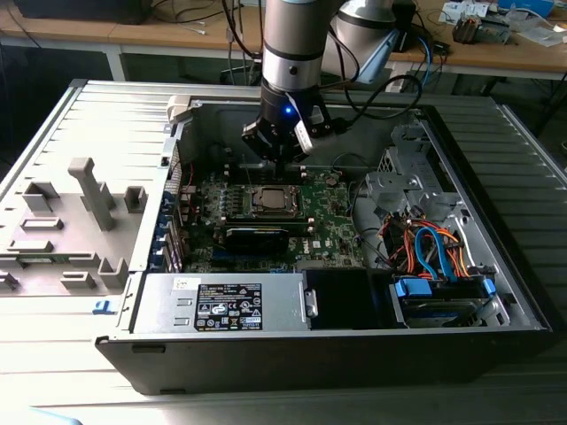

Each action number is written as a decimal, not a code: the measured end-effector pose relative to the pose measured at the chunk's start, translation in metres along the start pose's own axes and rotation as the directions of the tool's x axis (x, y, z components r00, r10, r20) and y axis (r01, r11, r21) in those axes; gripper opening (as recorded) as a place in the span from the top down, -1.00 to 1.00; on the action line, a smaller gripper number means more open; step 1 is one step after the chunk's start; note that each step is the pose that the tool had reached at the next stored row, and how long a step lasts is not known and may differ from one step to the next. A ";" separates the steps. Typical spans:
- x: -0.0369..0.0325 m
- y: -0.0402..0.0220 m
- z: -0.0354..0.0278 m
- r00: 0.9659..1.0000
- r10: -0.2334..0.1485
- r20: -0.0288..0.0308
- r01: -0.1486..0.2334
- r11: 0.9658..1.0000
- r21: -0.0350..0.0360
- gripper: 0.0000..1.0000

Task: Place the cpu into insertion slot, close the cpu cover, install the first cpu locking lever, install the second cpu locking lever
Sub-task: 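Install the first cpu locking lever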

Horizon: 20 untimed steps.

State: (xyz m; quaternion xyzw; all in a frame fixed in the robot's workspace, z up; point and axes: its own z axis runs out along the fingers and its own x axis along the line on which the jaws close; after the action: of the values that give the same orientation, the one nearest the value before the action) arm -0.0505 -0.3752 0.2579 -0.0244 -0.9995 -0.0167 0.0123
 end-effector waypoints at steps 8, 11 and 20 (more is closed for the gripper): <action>0.0049 -0.0002 0.0001 1.000 0.000 0.000 0.000 1.000 0.000 0.79; 0.0067 -0.0003 0.0002 1.000 0.000 0.000 0.000 1.000 0.000 0.79; 0.0104 -0.0005 0.0002 1.000 0.000 0.000 0.000 1.000 0.000 0.79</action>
State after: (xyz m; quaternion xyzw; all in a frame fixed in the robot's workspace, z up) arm -0.0609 -0.3752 0.2579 -0.0244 -0.9995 -0.0167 0.0123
